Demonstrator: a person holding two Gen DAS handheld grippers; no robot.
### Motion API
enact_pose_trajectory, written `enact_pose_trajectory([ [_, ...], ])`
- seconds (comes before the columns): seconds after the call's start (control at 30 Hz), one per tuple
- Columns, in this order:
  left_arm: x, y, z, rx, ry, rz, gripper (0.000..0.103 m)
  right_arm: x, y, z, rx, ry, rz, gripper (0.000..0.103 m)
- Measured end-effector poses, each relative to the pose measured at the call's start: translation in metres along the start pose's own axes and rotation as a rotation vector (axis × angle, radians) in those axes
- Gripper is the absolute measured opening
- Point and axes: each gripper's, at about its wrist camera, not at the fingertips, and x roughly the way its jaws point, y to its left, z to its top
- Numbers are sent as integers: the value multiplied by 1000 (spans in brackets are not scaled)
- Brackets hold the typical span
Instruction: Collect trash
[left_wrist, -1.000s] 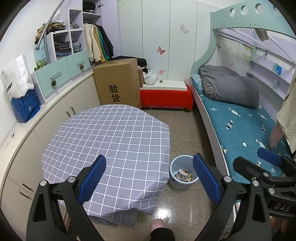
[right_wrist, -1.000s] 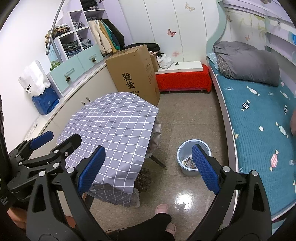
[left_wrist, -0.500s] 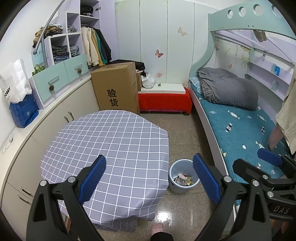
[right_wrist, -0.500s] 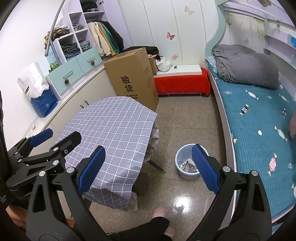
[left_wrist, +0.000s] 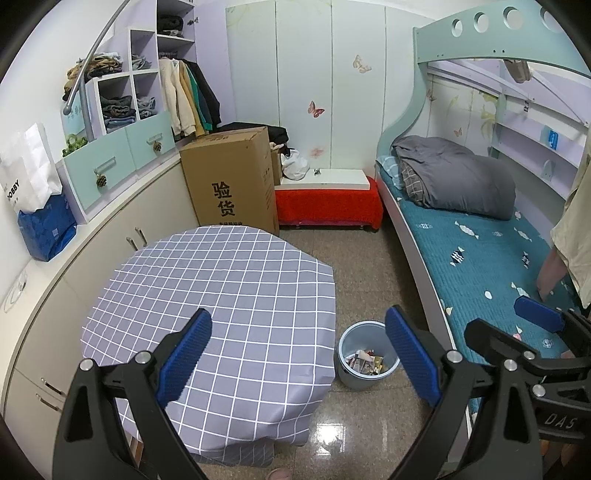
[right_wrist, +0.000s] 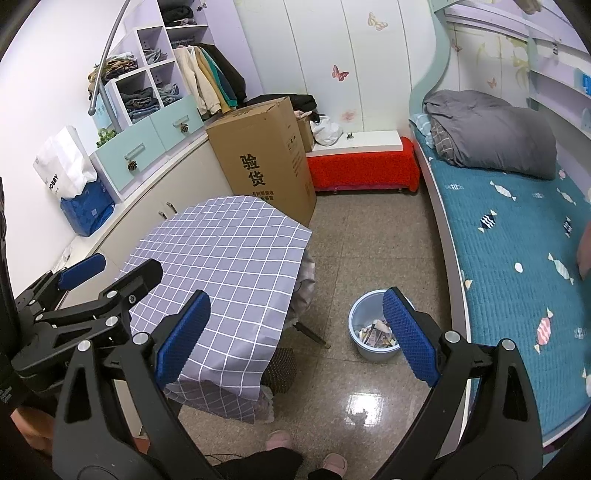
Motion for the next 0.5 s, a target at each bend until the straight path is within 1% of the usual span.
enact_pose_trajectory([
  [0.5, 7, 1, 12, 29, -13, -28, 93, 3, 2, 9, 27, -15, -28, 93],
])
